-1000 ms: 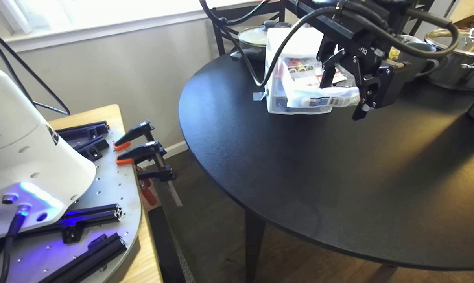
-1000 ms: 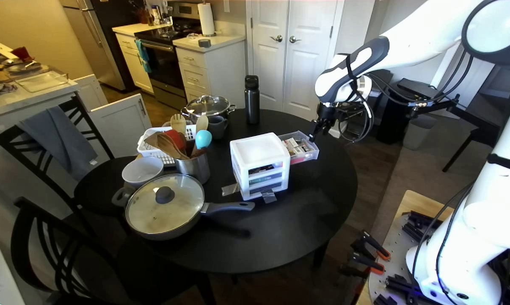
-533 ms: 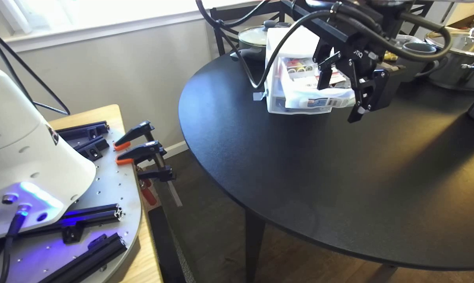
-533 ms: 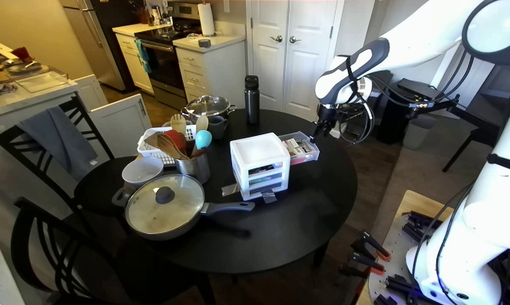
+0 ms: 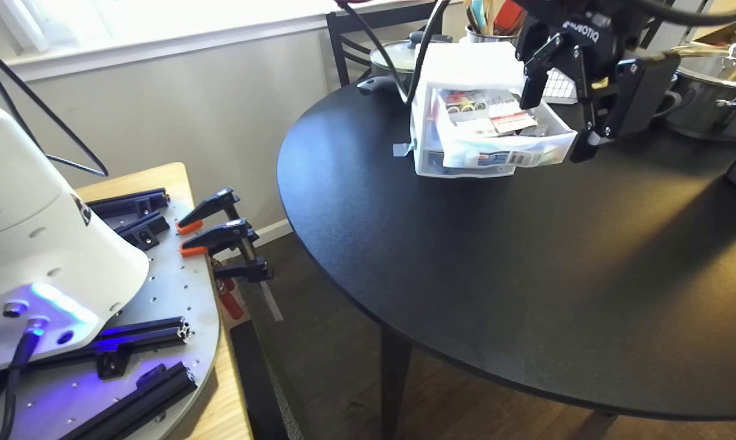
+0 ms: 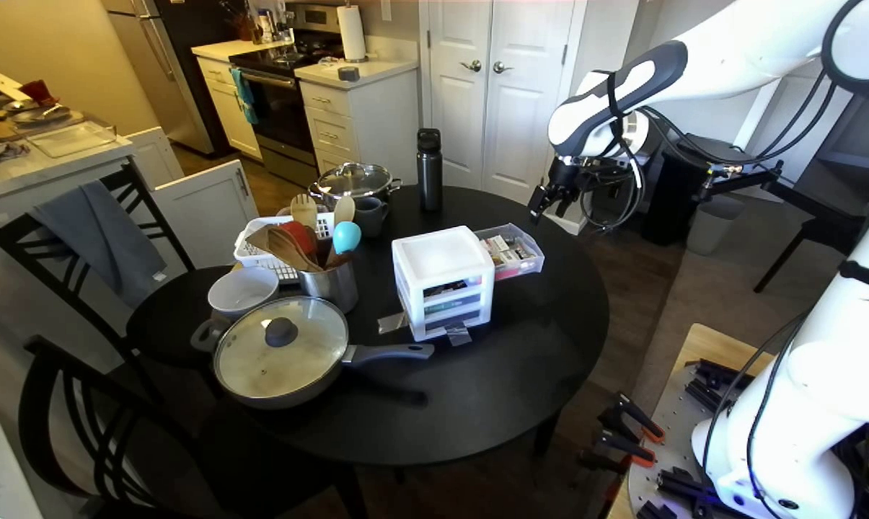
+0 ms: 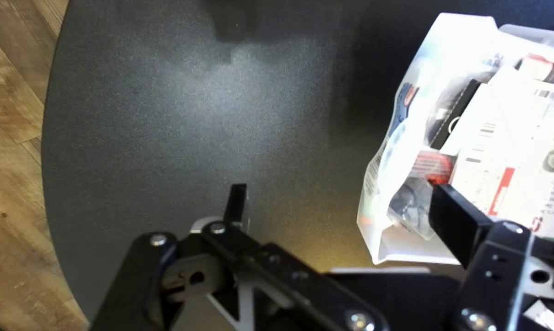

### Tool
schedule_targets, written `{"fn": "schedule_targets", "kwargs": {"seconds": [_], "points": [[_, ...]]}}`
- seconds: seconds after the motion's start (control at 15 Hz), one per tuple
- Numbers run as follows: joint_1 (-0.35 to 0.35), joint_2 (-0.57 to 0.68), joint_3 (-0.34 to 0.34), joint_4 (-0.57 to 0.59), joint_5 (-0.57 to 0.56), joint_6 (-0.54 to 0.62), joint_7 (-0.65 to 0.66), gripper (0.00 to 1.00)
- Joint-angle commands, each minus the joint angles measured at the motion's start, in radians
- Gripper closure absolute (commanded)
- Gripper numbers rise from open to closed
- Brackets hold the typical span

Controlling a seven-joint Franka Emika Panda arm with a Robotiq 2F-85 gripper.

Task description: Open the top drawer

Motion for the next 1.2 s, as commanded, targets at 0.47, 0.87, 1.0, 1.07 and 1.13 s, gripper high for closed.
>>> {"fn": "schedule_targets", "kwargs": {"seconds": [0.47, 0.87, 1.0, 1.07, 1.13], "points": [[0.008, -0.053, -0.011, 0.032, 0.069, -0.027, 0.050, 0.00], [0.008, -0.053, -0.011, 0.042, 0.077, -0.030, 0.059, 0.00], [0.008, -0.053, -0.011, 0.042, 0.078, -0.030, 0.059, 0.00], [0.008, -0.053, -0.011, 0.042, 0.078, -0.030, 0.059, 0.00], [0.008, -0.053, -0.011, 0.042, 0.078, -0.030, 0.059, 0.00]]}}
